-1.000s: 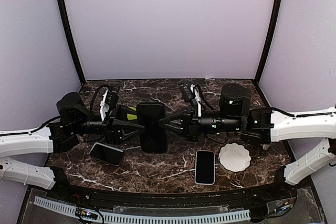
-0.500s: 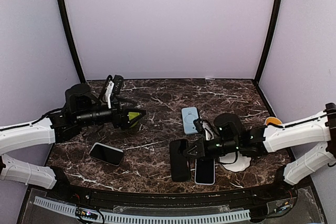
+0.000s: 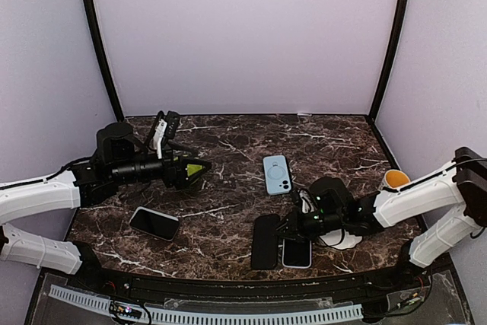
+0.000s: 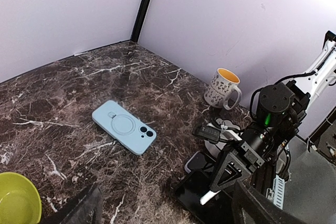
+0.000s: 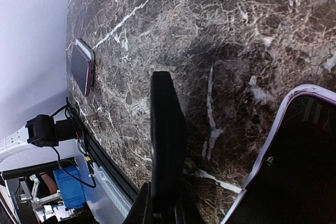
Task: Put the phone into the phone case
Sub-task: Place the phone with the phone case at the center of the board.
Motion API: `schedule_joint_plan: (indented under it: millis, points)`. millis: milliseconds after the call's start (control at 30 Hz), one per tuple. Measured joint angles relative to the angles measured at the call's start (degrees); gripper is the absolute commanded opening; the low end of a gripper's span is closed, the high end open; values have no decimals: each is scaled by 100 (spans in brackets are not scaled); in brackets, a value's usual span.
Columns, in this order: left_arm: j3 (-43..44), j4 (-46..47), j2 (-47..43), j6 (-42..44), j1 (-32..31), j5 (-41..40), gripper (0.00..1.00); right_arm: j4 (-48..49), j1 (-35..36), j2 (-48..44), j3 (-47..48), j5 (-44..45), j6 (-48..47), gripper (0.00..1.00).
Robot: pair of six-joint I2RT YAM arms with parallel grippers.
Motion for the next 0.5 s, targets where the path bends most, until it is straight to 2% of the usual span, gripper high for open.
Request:
schedule_joint_plan:
  millis: [67,133,500]
  points:
    - [2,-2,0,0,0,0,87,-157,7,0,72,131,-9,36]
    - [9,-7,0,0,0,0,87,-400,2,0,162,284,11,37]
    - [15,-15,2,0,2,2,87,-1414,59,188,916,761,-280,38]
